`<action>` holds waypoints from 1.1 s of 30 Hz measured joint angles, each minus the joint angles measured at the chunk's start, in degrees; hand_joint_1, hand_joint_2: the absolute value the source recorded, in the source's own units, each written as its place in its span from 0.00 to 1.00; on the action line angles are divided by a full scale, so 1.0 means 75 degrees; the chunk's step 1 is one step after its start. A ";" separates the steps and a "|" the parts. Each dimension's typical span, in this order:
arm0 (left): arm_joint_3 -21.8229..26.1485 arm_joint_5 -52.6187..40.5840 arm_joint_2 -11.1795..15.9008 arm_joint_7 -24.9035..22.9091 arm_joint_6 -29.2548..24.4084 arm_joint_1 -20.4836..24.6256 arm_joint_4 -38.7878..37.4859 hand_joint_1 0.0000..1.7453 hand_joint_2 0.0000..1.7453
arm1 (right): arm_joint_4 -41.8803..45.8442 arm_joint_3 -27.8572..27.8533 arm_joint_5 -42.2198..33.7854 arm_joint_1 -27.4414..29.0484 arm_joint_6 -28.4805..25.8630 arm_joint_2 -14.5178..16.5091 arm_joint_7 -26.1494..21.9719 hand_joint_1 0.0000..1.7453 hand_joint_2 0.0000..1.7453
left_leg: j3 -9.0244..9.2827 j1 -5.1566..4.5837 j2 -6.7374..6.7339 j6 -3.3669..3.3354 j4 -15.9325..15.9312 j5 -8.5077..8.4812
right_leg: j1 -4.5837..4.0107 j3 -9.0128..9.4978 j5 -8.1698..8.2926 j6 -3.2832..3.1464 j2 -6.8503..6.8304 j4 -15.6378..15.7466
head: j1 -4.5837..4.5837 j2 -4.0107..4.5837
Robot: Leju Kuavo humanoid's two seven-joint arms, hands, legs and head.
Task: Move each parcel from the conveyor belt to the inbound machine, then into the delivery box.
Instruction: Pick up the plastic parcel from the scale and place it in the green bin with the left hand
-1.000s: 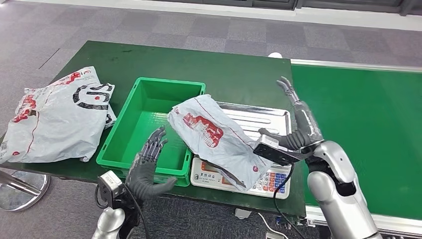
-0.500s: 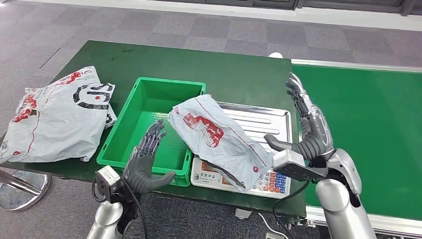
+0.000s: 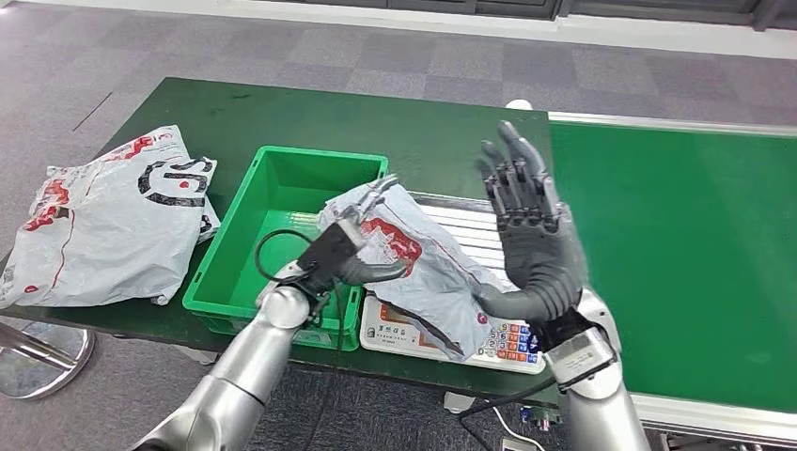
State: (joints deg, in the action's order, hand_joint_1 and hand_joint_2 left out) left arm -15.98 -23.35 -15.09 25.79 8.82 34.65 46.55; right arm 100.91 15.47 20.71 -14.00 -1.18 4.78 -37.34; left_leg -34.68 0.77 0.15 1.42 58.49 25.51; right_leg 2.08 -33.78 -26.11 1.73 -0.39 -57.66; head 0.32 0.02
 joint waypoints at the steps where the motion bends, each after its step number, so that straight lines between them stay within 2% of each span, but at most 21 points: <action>1: -0.0138 -0.0193 -0.0108 -0.0179 -0.0079 0.0185 -0.0345 0.00 1.00 | -0.0035 0.0104 -0.0051 -0.0012 0.0035 0.0093 0.0015 0.00 1.00 | -0.0002 0.0000 0.0001 0.0000 0.0000 -0.0001 | 0.0000 0.0000 0.0000 0.0000 -0.0001 0.0000 | 0.0000 0.0000; 5: -0.0546 -0.0485 -0.0393 -0.0435 -0.0217 0.0601 -0.1301 0.00 1.00 | -0.0097 0.0306 -0.0103 -0.0027 0.0096 0.0322 0.0053 0.00 1.00 | -0.0004 0.0000 -0.0003 0.0003 -0.0002 0.0004 | -0.0001 -0.0007 -0.0002 0.0000 0.0013 -0.0001 | -0.0001 0.0000; 10: -0.0722 -0.0667 -0.0510 -0.0673 -0.0228 0.0845 -0.1863 0.00 1.00 | -0.0124 0.0351 -0.0079 -0.0021 0.0190 0.0425 0.0110 0.00 1.00 | -0.0004 0.0001 -0.0004 0.0003 -0.0004 0.0007 | -0.0002 -0.0010 -0.0007 -0.0002 0.0012 -0.0001 | 0.0000 0.0000; 17: -0.1018 -0.1391 -0.0583 -0.2129 -0.0224 0.1077 -0.2561 0.00 1.00 | -0.0131 0.0351 0.0209 0.0011 0.0416 0.0538 0.0192 0.00 1.00 | -0.0003 0.0001 -0.0006 0.0003 -0.0004 0.0006 | -0.0002 -0.0008 -0.0006 -0.0002 0.0015 -0.0001 | -0.0001 0.0000; 21: -0.1203 -0.1949 -0.0581 -0.2857 -0.0552 0.1191 -0.2912 0.01 1.00 | -0.0170 0.0351 0.0525 0.0022 0.0506 0.0551 0.0286 0.00 1.00 | 0.0000 0.0002 -0.0007 0.0003 -0.0005 0.0007 | -0.0002 -0.0003 -0.0006 -0.0002 0.0015 -0.0001 | 0.0000 0.0000; 22: -0.1244 -0.2052 -0.0577 -0.2923 -0.0635 0.1208 -0.2965 0.12 1.00 | -0.0180 0.0351 0.0572 0.0035 0.0503 0.0551 0.0284 0.00 1.00 | 0.0002 0.0002 -0.0009 0.0003 -0.0005 0.0007 | -0.0002 -0.0003 -0.0006 -0.0002 0.0017 -0.0001 | 0.0000 0.0000; 25: -0.1352 -0.2268 -0.0548 -0.2984 -0.0789 0.1228 -0.3077 0.83 1.00 | -0.0198 0.0350 0.0622 0.0092 0.0479 0.0551 0.0271 0.00 1.00 | 0.0007 0.0002 -0.0016 0.0003 -0.0007 0.0007 | -0.0003 -0.0002 -0.0006 -0.0003 0.0022 -0.0001 | 0.0001 0.0000; 26: -0.1380 -0.2338 -0.0537 -0.2990 -0.0824 0.1228 -0.3102 0.97 1.00 | -0.0202 0.0344 0.0622 0.0111 0.0452 0.0551 0.0269 0.00 1.00 | 0.0009 0.0002 -0.0018 0.0004 -0.0007 0.0007 | -0.0003 -0.0001 -0.0005 -0.0003 0.0023 -0.0001 | 0.0001 0.0000; 30: -0.1466 -0.2590 -0.0513 -0.2999 -0.0935 0.1214 -0.3139 1.00 1.00 | -0.0207 0.0214 0.0579 0.0187 0.0154 0.0562 0.0279 0.00 1.00 | 0.0025 0.0003 -0.0019 0.0004 -0.0009 0.0007 | -0.0003 0.0017 -0.0007 -0.0003 0.0022 -0.0001 | 0.0001 0.0000; 33: -0.1506 -0.2624 -0.0510 -0.2777 -0.1080 0.1138 -0.3116 1.00 1.00 | -0.0207 -0.0090 0.0254 0.0287 -0.0510 0.0661 0.0244 0.00 1.00 | 0.0037 0.0002 -0.0018 0.0002 -0.0011 0.0008 | -0.0002 0.0032 -0.0011 -0.0001 0.0019 0.0000 | 0.0001 0.0000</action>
State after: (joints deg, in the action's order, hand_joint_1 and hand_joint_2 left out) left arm -27.27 -43.03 -18.92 4.96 0.71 43.18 23.18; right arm 99.36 14.79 22.62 -11.85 -5.01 9.74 -35.51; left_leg -34.40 0.78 0.02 1.44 58.41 25.57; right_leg 2.07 -33.54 -26.19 1.72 -0.25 -57.67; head 0.33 0.02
